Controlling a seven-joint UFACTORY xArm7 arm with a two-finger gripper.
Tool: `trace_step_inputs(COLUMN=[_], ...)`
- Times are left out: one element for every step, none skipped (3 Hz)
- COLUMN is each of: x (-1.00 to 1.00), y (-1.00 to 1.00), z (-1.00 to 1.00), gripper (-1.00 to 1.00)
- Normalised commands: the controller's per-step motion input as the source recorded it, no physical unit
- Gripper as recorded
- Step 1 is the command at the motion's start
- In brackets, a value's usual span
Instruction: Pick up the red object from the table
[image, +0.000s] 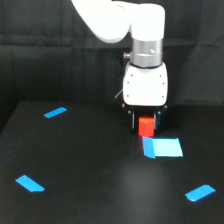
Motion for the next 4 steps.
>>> trace_step_inputs(x=[0.0, -0.04, -0.37, -0.32], y=[-0.17, -0.23, -0.25, -0.15], z=[-0.17, 0.01, 1.0, 1.0], gripper=[-0.92, -1.0, -1.0, -0.92])
